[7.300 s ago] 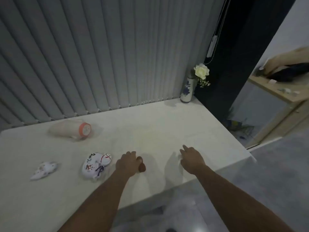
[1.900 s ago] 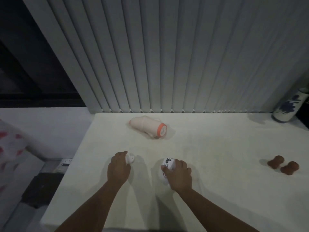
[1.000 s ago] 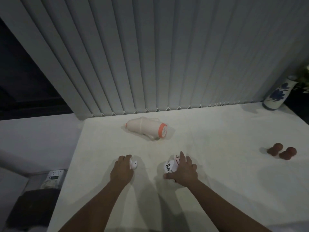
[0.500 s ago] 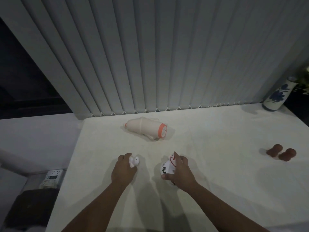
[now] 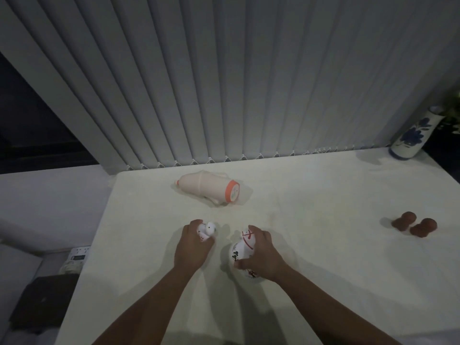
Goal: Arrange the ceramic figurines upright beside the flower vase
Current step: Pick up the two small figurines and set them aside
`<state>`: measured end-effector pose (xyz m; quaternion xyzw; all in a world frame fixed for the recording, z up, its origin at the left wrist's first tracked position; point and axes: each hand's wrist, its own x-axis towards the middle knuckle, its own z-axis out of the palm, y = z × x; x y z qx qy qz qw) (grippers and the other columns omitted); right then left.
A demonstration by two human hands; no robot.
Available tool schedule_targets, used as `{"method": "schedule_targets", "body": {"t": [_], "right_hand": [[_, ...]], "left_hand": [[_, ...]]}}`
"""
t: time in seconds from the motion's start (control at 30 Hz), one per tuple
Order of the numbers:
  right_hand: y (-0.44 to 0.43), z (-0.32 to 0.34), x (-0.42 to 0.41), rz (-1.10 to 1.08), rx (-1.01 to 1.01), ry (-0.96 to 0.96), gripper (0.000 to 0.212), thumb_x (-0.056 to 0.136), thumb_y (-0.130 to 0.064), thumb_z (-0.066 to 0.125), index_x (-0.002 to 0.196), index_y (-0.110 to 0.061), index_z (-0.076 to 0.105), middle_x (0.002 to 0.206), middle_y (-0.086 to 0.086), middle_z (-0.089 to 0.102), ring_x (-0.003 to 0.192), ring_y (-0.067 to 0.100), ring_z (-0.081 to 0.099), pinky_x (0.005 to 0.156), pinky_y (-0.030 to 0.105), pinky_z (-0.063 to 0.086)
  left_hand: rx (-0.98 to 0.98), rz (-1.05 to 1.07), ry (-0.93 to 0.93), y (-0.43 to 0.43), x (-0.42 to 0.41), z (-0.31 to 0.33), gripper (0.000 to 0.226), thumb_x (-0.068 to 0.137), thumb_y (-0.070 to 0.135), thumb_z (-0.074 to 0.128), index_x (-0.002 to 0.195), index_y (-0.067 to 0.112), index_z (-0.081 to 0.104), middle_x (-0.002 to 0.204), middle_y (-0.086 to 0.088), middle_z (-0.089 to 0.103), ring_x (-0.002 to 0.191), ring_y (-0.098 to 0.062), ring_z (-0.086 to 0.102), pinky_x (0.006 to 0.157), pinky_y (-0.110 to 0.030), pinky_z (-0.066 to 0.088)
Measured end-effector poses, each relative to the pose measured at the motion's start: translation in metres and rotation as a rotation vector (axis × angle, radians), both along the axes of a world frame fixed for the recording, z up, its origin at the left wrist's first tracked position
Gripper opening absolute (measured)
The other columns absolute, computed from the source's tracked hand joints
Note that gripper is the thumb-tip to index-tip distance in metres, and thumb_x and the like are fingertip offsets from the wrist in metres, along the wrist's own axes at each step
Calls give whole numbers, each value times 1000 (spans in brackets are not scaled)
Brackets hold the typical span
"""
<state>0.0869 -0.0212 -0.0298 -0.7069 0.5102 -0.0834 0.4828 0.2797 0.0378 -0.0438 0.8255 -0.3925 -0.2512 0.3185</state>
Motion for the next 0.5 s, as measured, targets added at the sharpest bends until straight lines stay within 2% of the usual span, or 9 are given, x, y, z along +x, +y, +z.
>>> {"method": "schedule_targets", "body": {"t": [0.1,0.27,0.5], "right_hand": [[-1,0,-3,34,-35,13,107,62,-32,88,145,-22,22,143,5,25,127,26,44,105,36,44],[0,-5,-14,155,-193,10,102,61,-34,84,143,-26,25,137,1,27,118,25,51,92,32,49],[-37,1,-74,202,-347,56,100,61,-35,82,143,-27,27,140,1,28,115,29,54,90,32,48]], "left_hand": [[0,8,-21,-4,-4,0,52,73,26,74,120,21,52,110,0,58,95,-18,57,81,-33,48],[6,79,7,-11,-19,5,53,72,28,73,120,25,52,110,2,57,99,-18,58,87,-38,51],[-25,173,86,-37,-62,7,52,67,29,77,112,23,52,108,-3,62,94,-25,63,85,-42,52]]}}
